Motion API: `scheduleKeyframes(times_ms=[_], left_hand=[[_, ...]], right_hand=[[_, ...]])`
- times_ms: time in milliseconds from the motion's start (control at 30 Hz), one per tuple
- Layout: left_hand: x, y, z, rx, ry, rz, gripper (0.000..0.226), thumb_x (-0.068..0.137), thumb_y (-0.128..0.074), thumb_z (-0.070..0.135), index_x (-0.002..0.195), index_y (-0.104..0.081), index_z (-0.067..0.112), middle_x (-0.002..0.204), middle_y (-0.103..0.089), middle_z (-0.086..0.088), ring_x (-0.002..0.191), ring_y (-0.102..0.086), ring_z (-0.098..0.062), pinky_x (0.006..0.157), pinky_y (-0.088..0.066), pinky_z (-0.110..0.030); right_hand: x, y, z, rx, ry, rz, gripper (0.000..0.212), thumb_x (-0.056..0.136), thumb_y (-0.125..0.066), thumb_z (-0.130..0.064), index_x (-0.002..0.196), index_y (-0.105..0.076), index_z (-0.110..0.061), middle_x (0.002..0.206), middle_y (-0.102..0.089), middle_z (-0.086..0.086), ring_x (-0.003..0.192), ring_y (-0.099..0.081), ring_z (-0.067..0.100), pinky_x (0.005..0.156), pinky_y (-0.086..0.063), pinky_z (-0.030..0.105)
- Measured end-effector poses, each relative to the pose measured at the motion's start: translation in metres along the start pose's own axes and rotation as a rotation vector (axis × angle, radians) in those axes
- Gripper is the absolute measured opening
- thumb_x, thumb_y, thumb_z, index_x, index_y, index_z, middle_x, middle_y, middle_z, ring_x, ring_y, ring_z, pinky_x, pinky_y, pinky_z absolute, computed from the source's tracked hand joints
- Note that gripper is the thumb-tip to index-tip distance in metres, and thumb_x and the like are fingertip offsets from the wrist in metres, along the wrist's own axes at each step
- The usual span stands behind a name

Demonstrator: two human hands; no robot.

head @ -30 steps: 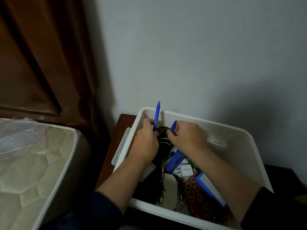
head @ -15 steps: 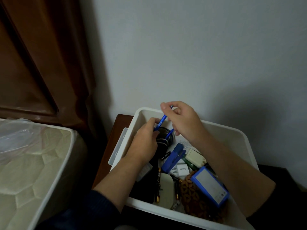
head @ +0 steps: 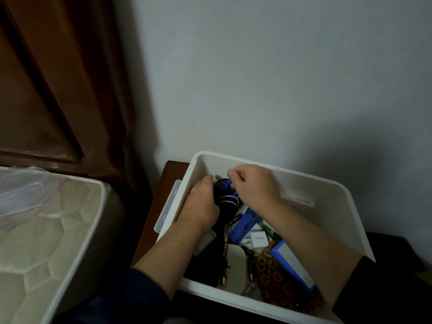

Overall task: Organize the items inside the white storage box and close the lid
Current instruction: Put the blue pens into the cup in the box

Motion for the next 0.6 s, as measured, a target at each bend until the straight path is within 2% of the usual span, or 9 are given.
scheduleKeyframes(times_ms=[100, 200, 300, 367, 433, 467, 533, 600], left_hand=[[-0.001, 0.000, 0.001, 0.005, -0.002, -0.012, 0.073, 0.093, -0.058, -0.009, 0.161, -0.036, 0.009, 0.155, -0.051, -0.014, 0.147, -0.046, -0.029, 0.124, -0.036, -0.041], [0.000, 0.000, 0.002, 0.015, -0.002, -0.019, 0.074, 0.092, -0.057, -0.010, 0.161, -0.035, 0.008, 0.155, -0.051, -0.014, 0.147, -0.045, -0.029, 0.124, -0.036, -0.042], [-0.001, -0.001, 0.001, 0.014, 0.008, -0.026, 0.077, 0.092, -0.059, -0.009, 0.162, -0.034, 0.009, 0.156, -0.051, -0.012, 0.148, -0.045, -0.028, 0.125, -0.035, -0.043], [-0.002, 0.000, 0.001, 0.010, 0.014, -0.028, 0.076, 0.091, -0.061, -0.009, 0.160, -0.036, 0.010, 0.155, -0.052, -0.012, 0.146, -0.046, -0.028, 0.124, -0.036, -0.042], [-0.005, 0.001, 0.001, -0.015, 0.027, -0.031, 0.071, 0.090, -0.062, -0.007, 0.156, -0.041, 0.010, 0.151, -0.054, -0.012, 0.142, -0.050, -0.029, 0.122, -0.039, -0.041], [-0.006, 0.002, 0.000, -0.033, 0.037, -0.034, 0.070, 0.090, -0.063, -0.006, 0.154, -0.041, 0.010, 0.150, -0.055, -0.013, 0.141, -0.051, -0.030, 0.121, -0.040, -0.040], [-0.009, 0.004, -0.002, -0.024, 0.062, -0.063, 0.069, 0.089, -0.065, -0.004, 0.152, -0.039, 0.007, 0.149, -0.054, -0.016, 0.141, -0.050, -0.033, 0.118, -0.040, -0.039], [-0.014, 0.006, -0.005, 0.028, 0.084, -0.109, 0.058, 0.088, -0.068, -0.002, 0.138, -0.040, 0.008, 0.142, -0.056, -0.019, 0.136, -0.054, -0.036, 0.110, -0.045, -0.040]], right_hand=[[0.000, -0.014, -0.003, -0.089, 0.005, -0.065, 0.029, 0.099, -0.061, -0.041, 0.086, -0.080, -0.024, 0.069, -0.071, -0.004, 0.069, -0.067, 0.017, 0.069, -0.060, 0.038], [0.003, -0.018, -0.001, -0.100, -0.047, -0.112, 0.019, 0.098, -0.064, -0.037, 0.099, -0.082, -0.030, 0.088, -0.077, -0.007, 0.084, -0.071, 0.017, 0.077, -0.062, 0.037], [0.003, -0.012, 0.003, -0.099, -0.075, -0.102, 0.026, 0.100, -0.064, -0.036, 0.123, -0.073, -0.028, 0.112, -0.076, -0.006, 0.105, -0.070, 0.018, 0.091, -0.059, 0.037], [-0.001, 0.000, 0.003, -0.102, -0.063, -0.043, 0.024, 0.101, -0.060, -0.038, 0.121, -0.068, -0.027, 0.105, -0.074, -0.008, 0.097, -0.069, 0.015, 0.081, -0.058, 0.034], [-0.013, 0.014, 0.003, -0.094, -0.025, 0.057, 0.015, 0.100, -0.057, -0.041, 0.102, -0.066, -0.029, 0.084, -0.069, -0.010, 0.075, -0.064, 0.010, 0.063, -0.053, 0.030], [-0.020, 0.018, 0.005, -0.087, -0.021, 0.071, 0.019, 0.100, -0.056, -0.043, 0.091, -0.065, -0.028, 0.076, -0.066, -0.008, 0.067, -0.061, 0.009, 0.058, -0.052, 0.031], [-0.037, 0.012, 0.014, -0.047, -0.079, -0.050, 0.033, 0.098, -0.056, -0.046, 0.079, -0.067, -0.021, 0.067, -0.068, 0.000, 0.055, -0.061, 0.012, 0.056, -0.056, 0.037], [-0.058, -0.008, 0.026, -0.018, -0.192, -0.322, 0.035, 0.095, -0.061, -0.045, 0.079, -0.072, -0.017, 0.068, -0.073, 0.006, 0.053, -0.067, 0.015, 0.058, -0.062, 0.041]])
Point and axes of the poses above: each hand's wrist, its own x-axis towards the middle knuckle, its own y-axis out of the back of the hand, z = x × y, the point moved 6 cm from there along x, towards the middle knuckle
